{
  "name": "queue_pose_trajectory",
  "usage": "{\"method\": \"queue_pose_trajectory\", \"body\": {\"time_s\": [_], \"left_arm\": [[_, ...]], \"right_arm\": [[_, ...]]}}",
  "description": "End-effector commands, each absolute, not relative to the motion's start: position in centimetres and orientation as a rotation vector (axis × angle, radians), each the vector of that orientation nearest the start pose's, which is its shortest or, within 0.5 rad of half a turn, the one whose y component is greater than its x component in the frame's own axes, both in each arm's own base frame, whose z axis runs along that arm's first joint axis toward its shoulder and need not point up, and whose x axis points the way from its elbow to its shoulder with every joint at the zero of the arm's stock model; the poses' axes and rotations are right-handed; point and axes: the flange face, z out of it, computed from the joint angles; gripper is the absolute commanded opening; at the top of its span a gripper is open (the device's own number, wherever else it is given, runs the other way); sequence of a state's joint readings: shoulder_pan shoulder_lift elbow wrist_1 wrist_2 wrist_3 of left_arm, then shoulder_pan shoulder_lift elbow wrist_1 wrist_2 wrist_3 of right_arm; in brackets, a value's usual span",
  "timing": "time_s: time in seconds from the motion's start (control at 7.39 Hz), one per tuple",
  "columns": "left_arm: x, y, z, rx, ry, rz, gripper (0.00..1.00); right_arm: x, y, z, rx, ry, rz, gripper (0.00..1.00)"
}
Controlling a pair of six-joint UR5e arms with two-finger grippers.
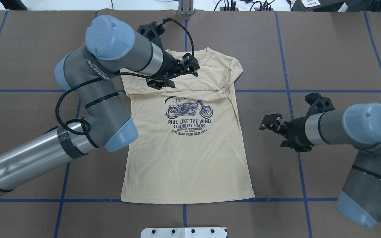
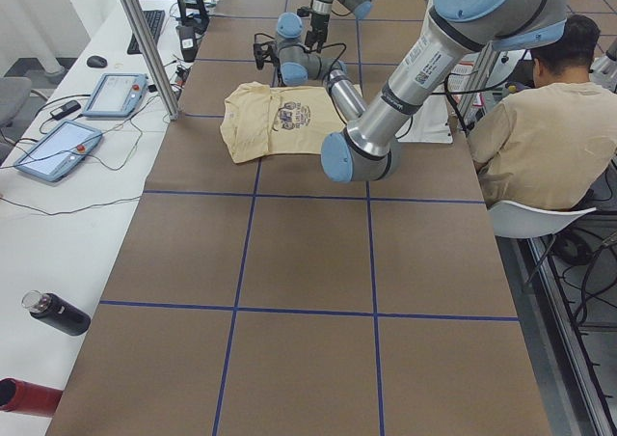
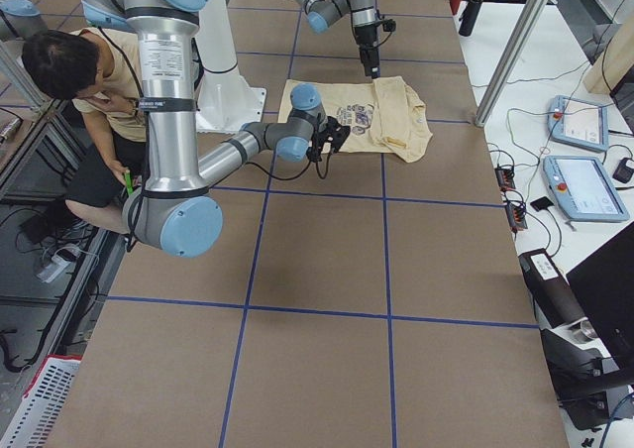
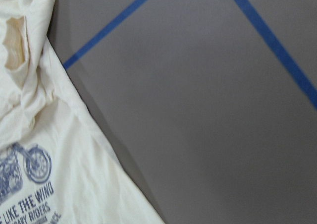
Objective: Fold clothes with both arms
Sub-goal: 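Lower the right gripper to the hem corner nearest the robot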
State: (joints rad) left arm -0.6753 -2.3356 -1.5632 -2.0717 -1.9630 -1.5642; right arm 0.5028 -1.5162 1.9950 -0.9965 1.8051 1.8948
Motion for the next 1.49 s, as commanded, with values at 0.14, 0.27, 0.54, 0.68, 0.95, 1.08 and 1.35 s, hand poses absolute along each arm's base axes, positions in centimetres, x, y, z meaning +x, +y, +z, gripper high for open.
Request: {"method": "queue_pose_trajectory", "body": {"time_s": [0.14,0.27,0.54,0.68,0.95,1.08,1.35], "left_arm": [[47.3,-50.7,14.5,0.108,1.279,-0.308,0.86],[47.4,-50.7,14.5,0.106,1.280,-0.308,0.86],[47.4,-50.7,14.6,0.103,1.279,-0.312,0.86],[47.4,-50.7,14.9,0.103,1.276,-0.314,0.86],[47.4,-50.7,14.9,0.102,1.276,-0.314,0.87],[47.4,-50.7,14.9,0.103,1.276,-0.314,0.87],[47.4,-50.7,15.1,0.103,1.273,-0.316,0.87]], "right_arm": [[-45.3,-24.3,35.1,-0.150,-0.990,0.726,0.99],[-46.4,-22.7,35.3,-0.171,-0.983,0.739,0.99],[-47.3,-21.3,35.5,-0.166,-0.979,0.736,0.98],[-47.7,-21.0,35.9,-0.167,-0.970,0.728,0.92],[-48.1,-20.8,36.5,-0.168,-0.957,0.725,0.91],[-48.1,-20.8,36.4,-0.172,-0.957,0.722,0.91],[-48.3,-20.0,36.9,-0.173,-0.934,0.697,0.87]]}}
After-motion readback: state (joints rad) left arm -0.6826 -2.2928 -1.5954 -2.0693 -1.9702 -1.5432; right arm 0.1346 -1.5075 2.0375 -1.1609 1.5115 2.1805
